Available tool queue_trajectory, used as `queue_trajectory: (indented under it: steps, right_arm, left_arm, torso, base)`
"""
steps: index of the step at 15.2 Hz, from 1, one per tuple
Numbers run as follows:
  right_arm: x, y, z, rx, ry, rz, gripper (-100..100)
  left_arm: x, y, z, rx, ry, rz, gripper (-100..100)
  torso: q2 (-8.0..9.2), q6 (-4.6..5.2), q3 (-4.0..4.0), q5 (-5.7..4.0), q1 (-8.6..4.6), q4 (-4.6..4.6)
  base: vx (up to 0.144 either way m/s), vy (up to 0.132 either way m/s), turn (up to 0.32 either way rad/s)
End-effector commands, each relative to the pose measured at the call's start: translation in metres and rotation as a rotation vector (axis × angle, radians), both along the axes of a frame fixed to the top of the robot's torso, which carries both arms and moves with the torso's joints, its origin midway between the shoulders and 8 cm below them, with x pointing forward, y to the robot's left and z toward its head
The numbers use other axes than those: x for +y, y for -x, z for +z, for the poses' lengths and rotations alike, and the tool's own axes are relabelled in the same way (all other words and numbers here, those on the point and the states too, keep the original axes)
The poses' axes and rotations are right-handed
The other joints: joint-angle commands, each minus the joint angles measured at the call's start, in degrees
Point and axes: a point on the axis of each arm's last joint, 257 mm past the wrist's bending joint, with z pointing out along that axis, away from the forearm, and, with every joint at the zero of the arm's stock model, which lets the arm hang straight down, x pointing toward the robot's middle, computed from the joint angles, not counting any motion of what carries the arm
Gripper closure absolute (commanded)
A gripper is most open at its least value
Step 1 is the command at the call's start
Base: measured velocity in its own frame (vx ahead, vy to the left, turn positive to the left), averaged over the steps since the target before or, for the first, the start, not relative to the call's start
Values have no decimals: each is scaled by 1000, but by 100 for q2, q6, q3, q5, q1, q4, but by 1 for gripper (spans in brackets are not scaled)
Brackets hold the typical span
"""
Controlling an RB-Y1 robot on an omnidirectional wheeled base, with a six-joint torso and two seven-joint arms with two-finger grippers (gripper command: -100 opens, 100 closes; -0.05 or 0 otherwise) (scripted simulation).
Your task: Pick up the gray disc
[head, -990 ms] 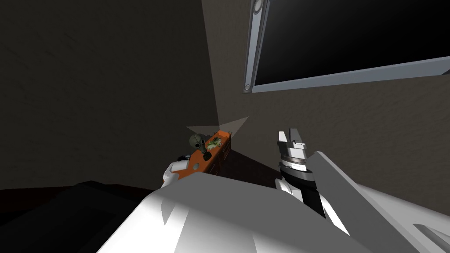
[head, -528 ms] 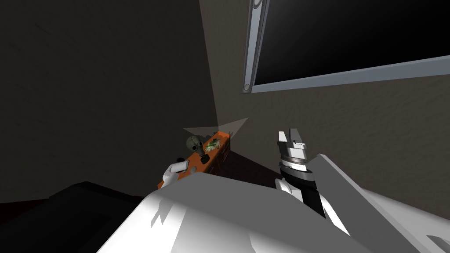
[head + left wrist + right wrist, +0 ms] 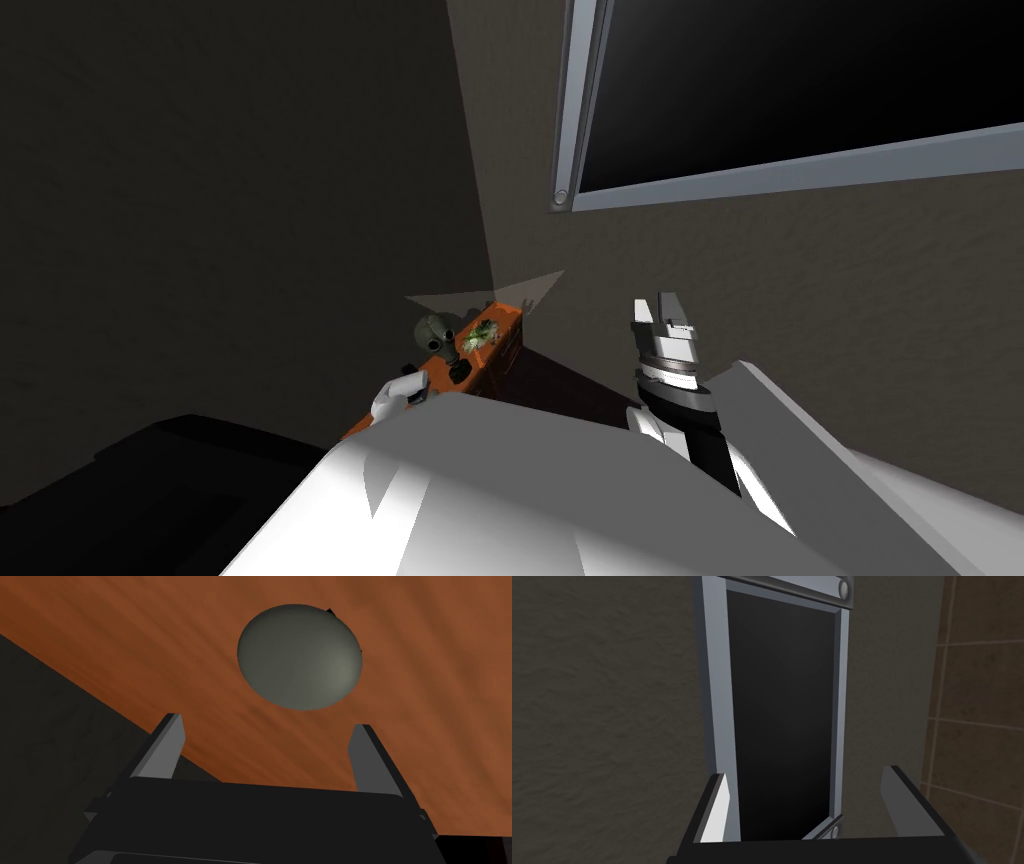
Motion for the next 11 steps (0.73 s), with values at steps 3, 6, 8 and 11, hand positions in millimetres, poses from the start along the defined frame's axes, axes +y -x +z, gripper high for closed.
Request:
queue_trajectory:
  steps: [3, 6, 8, 11]
  right_arm:
    - [0, 0, 0, 0, 0, 0, 0]
    - [0, 0, 0, 0, 0, 0, 0]
    - [0, 0, 0, 0, 0, 0, 0]
    - [0, 0, 0, 0, 0, 0, 0]
  left_arm:
    - [-15, 25, -15, 55, 85, 80, -100]
    - [-26, 40, -24, 89, 139, 134, -100]
    - [-25, 37, -23, 85, 134, 129, -100]
    - [-29, 48, -36, 80, 143, 169, -100]
  torso:
    - [1, 0, 1, -1, 4, 0]
    - [3, 0, 2, 1, 7, 1]
    - [3, -1, 2, 0, 4, 1]
    - [42, 2, 23, 2, 17, 8]
  base:
    - [105, -18, 3]
    - [102, -15, 2]
    - [87, -19, 4]
    - [-18, 26, -144]
